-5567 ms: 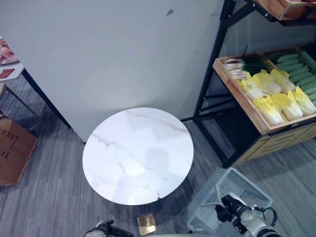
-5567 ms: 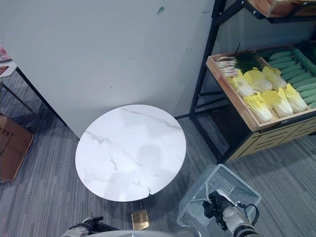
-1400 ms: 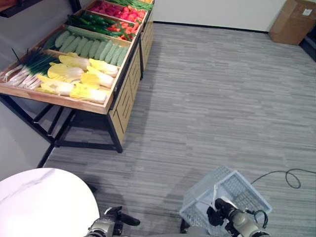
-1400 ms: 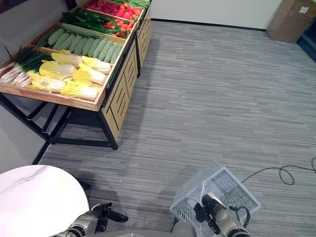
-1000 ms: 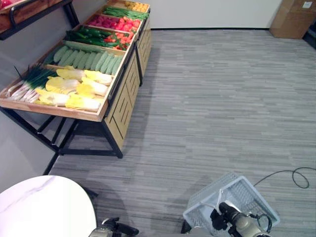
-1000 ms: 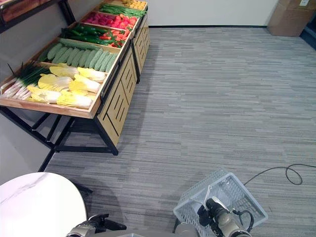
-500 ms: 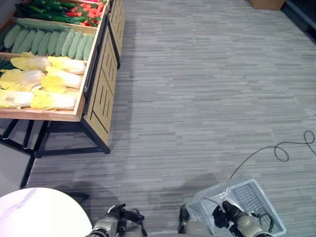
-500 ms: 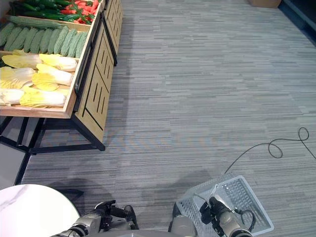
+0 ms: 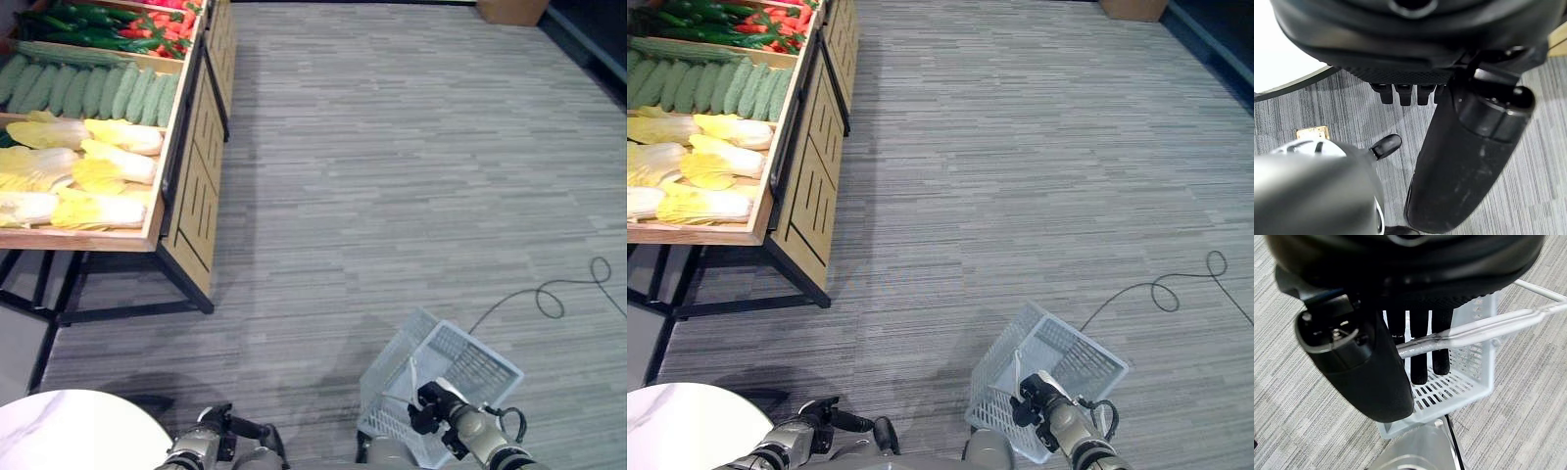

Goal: Get the vegetables into the basket

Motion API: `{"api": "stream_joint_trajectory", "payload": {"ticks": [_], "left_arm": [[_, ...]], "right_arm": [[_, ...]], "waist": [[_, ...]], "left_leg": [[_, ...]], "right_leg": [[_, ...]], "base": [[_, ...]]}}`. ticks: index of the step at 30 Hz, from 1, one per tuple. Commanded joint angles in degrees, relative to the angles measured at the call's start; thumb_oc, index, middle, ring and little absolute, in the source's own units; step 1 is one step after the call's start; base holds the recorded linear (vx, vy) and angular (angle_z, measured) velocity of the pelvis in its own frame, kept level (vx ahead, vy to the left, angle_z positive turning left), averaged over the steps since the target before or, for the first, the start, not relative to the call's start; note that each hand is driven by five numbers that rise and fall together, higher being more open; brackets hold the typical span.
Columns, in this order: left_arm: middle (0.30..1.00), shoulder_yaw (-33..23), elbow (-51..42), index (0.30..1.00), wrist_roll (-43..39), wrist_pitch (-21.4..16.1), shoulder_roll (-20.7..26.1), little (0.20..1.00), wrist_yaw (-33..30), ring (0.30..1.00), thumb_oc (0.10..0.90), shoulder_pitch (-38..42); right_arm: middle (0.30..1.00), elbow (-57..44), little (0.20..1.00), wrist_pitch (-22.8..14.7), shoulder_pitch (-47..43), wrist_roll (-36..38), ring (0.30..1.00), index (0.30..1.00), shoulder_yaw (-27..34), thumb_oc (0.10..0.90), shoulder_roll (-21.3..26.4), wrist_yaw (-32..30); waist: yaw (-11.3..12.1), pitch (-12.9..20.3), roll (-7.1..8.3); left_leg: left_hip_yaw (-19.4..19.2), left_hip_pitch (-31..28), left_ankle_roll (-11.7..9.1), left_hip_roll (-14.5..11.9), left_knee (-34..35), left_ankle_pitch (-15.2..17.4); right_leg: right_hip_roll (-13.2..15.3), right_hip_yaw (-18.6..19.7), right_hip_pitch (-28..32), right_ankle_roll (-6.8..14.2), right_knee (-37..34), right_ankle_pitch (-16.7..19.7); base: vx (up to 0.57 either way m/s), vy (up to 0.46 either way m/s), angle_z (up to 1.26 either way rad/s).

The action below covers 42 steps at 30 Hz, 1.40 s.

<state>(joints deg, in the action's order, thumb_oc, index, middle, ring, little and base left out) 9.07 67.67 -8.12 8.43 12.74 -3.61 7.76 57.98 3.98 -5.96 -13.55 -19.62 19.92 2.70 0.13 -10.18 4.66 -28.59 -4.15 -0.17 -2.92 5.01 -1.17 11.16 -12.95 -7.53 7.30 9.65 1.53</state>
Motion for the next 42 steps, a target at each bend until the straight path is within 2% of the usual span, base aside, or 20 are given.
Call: {"api": "stream_joint_trajectory", "payload": {"ticks": [1, 3, 8, 11, 12, 15, 16, 21, 22, 24, 27, 29, 31, 32, 33, 34, 35, 38, 39, 42], "left_arm": [[1.0, -0.02, 0.58, 1.0, 1.55, -0.28, 0.73, 1.0, -0.09, 1.0, 0.9, 0.52], [1.0, -0.13, 0.65, 1.0, 1.46, -0.28, 0.77, 1.0, -0.1, 1.0, 0.9, 0.58], [1.0, -1.17, 1.51, 1.0, 1.55, -0.25, 0.7, 1.0, -0.68, 1.0, 0.9, 1.08], [1.0, -2.85, 1.86, 1.0, 0.59, -0.33, 0.44, 1.0, -0.91, 1.0, 0.9, 0.2], [1.0, -3.32, 2.2, 1.0, 0.34, -0.26, 0.13, 1.0, -1.19, 1.0, 0.9, -0.17], [1.0, -3.19, 2.28, 1.0, -0.92, -0.28, -0.7, 1.0, -1.17, 1.0, 0.9, -0.17], [1.0, -2.75, 2.25, 1.0, -2.36, -0.24, -1.44, 1.0, -1.39, 1.0, 0.9, 0.3], [1.0, -1.34, 1.72, 1.0, -3.04, -0.29, -2.25, 1.0, -1.29, 1.0, 0.9, 1.46], [1.0, -1.3, 1.37, 1.0, -4.25, -0.4, -2.34, 1.0, -1.3, 1.0, 0.9, 1.66], [1.0, -1.15, 1.21, 1.0, -4.66, -0.36, -2.27, 1.0, -1.27, 1.0, 0.9, 1.77], [1.0, -0.89, 1.25, 1.0, -4.78, 0.03, -2.18, 1.0, -1.27, 1.0, 0.9, 1.63], [1.0, -0.89, 1.14, 1.0, -5.0, -0.02, -2.21, 1.0, -1.25, 1.0, 0.9, 1.66], [1.0, -1.08, 0.77, 1.0, -4.93, -0.19, -2.21, 1.0, -1.14, 1.0, 0.9, 1.48], [1.0, -1.07, 0.77, 1.0, -4.92, -0.19, -2.21, 1.0, -1.13, 1.0, 0.9, 1.46], [1.0, -0.97, 0.58, 1.0, -4.73, -0.4, -2.35, 1.0, -1.25, 1.0, 0.9, 1.29], [1.0, -0.96, 0.57, 1.0, -4.73, -0.41, -2.36, 1.0, -1.26, 1.0, 0.9, 1.27], [1.0, -1.05, 0.39, 1.0, -4.64, -0.81, -2.45, 1.0, -1.2, 1.0, 0.9, 1.28], [1.0, -1.07, 0.63, 1.0, -4.6, -1.32, -2.61, 1.0, -1.39, 1.0, 0.9, 1.51], [1.0, -1.36, 0.96, 1.0, -4.66, -1.29, -2.46, 1.0, -1.38, 1.0, 0.9, 1.47], [1.0, -2.46, 0.94, 1.0, -5.4, -1.42, -2.58, 1.0, -1.15, 1.0, 0.9, 0.28]], "right_arm": [[0.3, -1.09, 0.3, 0.22, 0.22, 0.29, 0.3, 0.3, -1.87, 0.4, 0.47, 0.74], [0.3, -1.06, 0.3, 0.28, 0.23, 0.29, 0.3, 0.3, -1.8, 0.4, 0.52, 0.79], [0.3, -1.99, 0.3, 0.35, 0.04, 0.23, 0.3, 0.3, -1.44, 0.4, 0.79, 0.6], [0.3, -3.41, 0.3, 0.4, 1.2, -0.01, 0.3, 0.3, -1.13, 0.4, 0.71, 0.75], [0.3, -3.98, 0.3, 0.26, 2.59, 0.08, 0.3, 0.3, -0.85, 0.4, 0.93, 0.7], [0.3, -3.45, 0.3, 0.11, 3.29, 0.61, 0.3, 0.3, -0.56, 0.4, 1.18, 0.48], [0.3, -2.55, 0.3, -0.14, 3.27, 0.94, 0.3, 0.3, -0.73, 0.4, 1.74, -0.02], [0.3, -2.54, 0.3, -0.73, 2.62, 1.53, 0.3, 0.3, -1.31, 0.4, 3.2, -0.95], [0.3, -2.38, 0.3, -0.79, 2.7, 1.79, 0.3, 0.3, -1.31, 0.4, 3.47, -0.91], [0.3, -2.11, 0.3, -0.8, 3.01, 1.98, 0.3, 0.3, -1.48, 0.4, 3.7, -0.99], [0.3, -1.7, 0.3, -0.6, 3.53, 2.29, 0.3, 0.3, -1.12, 0.4, 4.13, -0.95], [0.3, -1.47, 0.3, -0.52, 3.45, 2.37, 0.3, 0.3, -1.01, 0.4, 4.15, -1.02], [0.3, -1.38, 0.3, -0.46, 3.47, 2.19, 0.3, 0.3, -0.72, 0.4, 4.37, -0.99], [0.3, -1.39, 0.3, -0.46, 3.49, 2.19, 0.3, 0.3, -0.72, 0.4, 4.37, -0.99], [0.3, -1.37, 0.3, -0.48, 3.54, 1.91, 0.3, 0.3, -0.73, 0.4, 4.48, -1.24], [0.3, -1.38, 0.3, -0.47, 3.57, 1.9, 0.3, 0.3, -0.73, 0.4, 4.48, -1.24], [0.3, -1.01, 0.3, -0.61, 3.15, 1.6, 0.3, 0.3, -1.13, 0.4, 4.63, -1.55], [0.3, -0.52, 0.3, -0.88, 2.21, 1.48, 0.3, 0.3, -1.56, 0.4, 4.66, -1.91], [0.3, 0.01, 0.3, -0.84, 1.47, 1.4, 0.3, 0.3, -1.93, 0.4, 4.54, -1.87], [0.3, 0.29, 0.3, -0.64, 1.37, 0.99, 0.3, 0.3, -2.37, 0.4, 3.73, -1.63]], "waist": [[-0.14, -1.91, 0.09], [-0.41, -2.03, 0.09], [-1.86, -2.51, 0.63], [-2.74, -2.12, 0.98], [-3.57, -1.55, 0.8], [-4.43, -1.0, 0.06], [-5.12, -0.56, -1.3], [-6.02, -0.89, -3.29], [-5.73, -1.53, -3.64], [-5.05, -2.37, -3.29], [-4.04, -3.54, -2.09], [-3.83, -3.78, -1.98], [-3.0, -3.96, -1.45], [-2.91, -3.94, -1.38], [-2.12, -3.79, -1.94], [-2.07, -3.84, -1.87], [-0.6, -3.75, -2.76], [0.03, -3.72, -2.94], [0.46, -3.32, -3.02], [1.27, -1.65, -2.63]], "left_leg": [[2.25, -0.27, -0.47, 0.44, -1.82, 1.26], [2.07, -0.98, -0.95, 0.4, -1.29, 1.37], [3.35, -3.84, -4.39, -1.18, -0.68, 2.18], [3.59, -6.35, -5.3, -1.25, -0.39, 3.25], [5.21, -7.48, -5.33, -1.04, -0.42, 4.26], [6.37, -8.15, -5.89, -1.96, -0.99, 4.66], [8.1, -7.57, -6.68, -4.23, -3.76, 4.52], [10.35, -3.19, -8.66, -7.88, -11.29, 1.19], [12.07, -1.23, -9.95, -9.78, -16.6, -2.78], [13.5, 1.41, -10.39, -11.62, -23.07, -7.37], [14.73, 5.57, -9.52, -11.05, -28.67, -8.47], [14.6, 7.24, -9.0, -10.25, -27.66, -7.4], [11.76, 12.62, -7.61, -8.55, -19.59, -4.05], [11.62, 12.47, -7.56, -8.45, -19.41, -4.08], [11.15, 14.39, -8.0, -8.17, -11.55, -6.33], [11.04, 14.09, -7.99, -8.05, -11.16, -6.53], [13.01, 16.71, -8.78, -8.7, -4.34, -12.02], [12.26, 18.38, -9.73, -9.75, -0.29, -14.48], [9.65, 17.84, -10.11, -10.95, -0.61, -15.83], [7.66, 16.34, -8.43, -10.03, -0.49, -14.42]], "right_leg": [[7.41, -2.02, 0.01, 7.22, 7.84, 10.93], [7.51, -2.58, -0.69, 6.98, 5.48, 11.04], [7.05, -4.51, -5.5, 7.7, -9.31, 15.58], [6.17, -6.61, -6.73, 7.7, -10.87, 16.68], [5.12, -4.68, -6.73, 7.39, -9.88, 15.42], [3.35, -3.89, -5.82, 6.42, -9.28, 14.57], [1.77, -4.72, -5.48, 4.95, -8.01, 12.61], [-0.63, -6.44, -4.79, 2.03, -6.24, 8.68], [-2.42, -6.89, -3.01, 0.14, -6.29, 6.84], [-4.08, -6.98, -0.75, -1.89, -6.86, 5.01], [-5.39, -6.9, 2.48, -3.32, -8.14, 2.85], [-5.32, -6.63, 3.23, -3.01, -8.45, 2.57], [-4.37, -5.65, 4.7, -1.43, -9.07, 1.98], [-4.28, -5.54, 4.68, -1.38, -9.03, 1.96], [-4.2, -5.0, 5.91, -0.47, -9.25, 1.45], [-4.13, -4.93, 5.99, -0.45, -9.24, 1.43], [-4.67, -4.06, 7.61, 0.02, -9.95, 1.14], [-4.94, -3.54, 9.35, 0.59, -10.84, 0.48], [-4.95, -2.78, 11.36, 0.97, -11.35, -0.16], [-3.54, -1.87, 13.59, 2.07, -11.55, -1.62]], "base": [[0.22, 0.039, -0.23], [0.17, -0.049, -0.06], [0.2, -0.15, -0.03], [0.3, -0.162, 0.1], [0.34, -0.166, 0.3], [0.22, -0.203, 0.27], [0.16, -0.235, 0.16], [0.12, -0.211, 0.58], [0.19, -0.299, 0.23], [0.18, -0.293, 0.13], [0.14, -0.172, -0.03], [0.14, -0.076, 0.07], [0.19, 0.038, -0.05], [0.27, 0.135, -0.15], [0.15, 0.094, -0.06], [0.33, 0.188, -0.14], [0.18, 0.098, -0.32], [0.27, 0.151, -0.46], [0.37, 0.221, -0.55], [0.34, 0.247, -0.44]]}}
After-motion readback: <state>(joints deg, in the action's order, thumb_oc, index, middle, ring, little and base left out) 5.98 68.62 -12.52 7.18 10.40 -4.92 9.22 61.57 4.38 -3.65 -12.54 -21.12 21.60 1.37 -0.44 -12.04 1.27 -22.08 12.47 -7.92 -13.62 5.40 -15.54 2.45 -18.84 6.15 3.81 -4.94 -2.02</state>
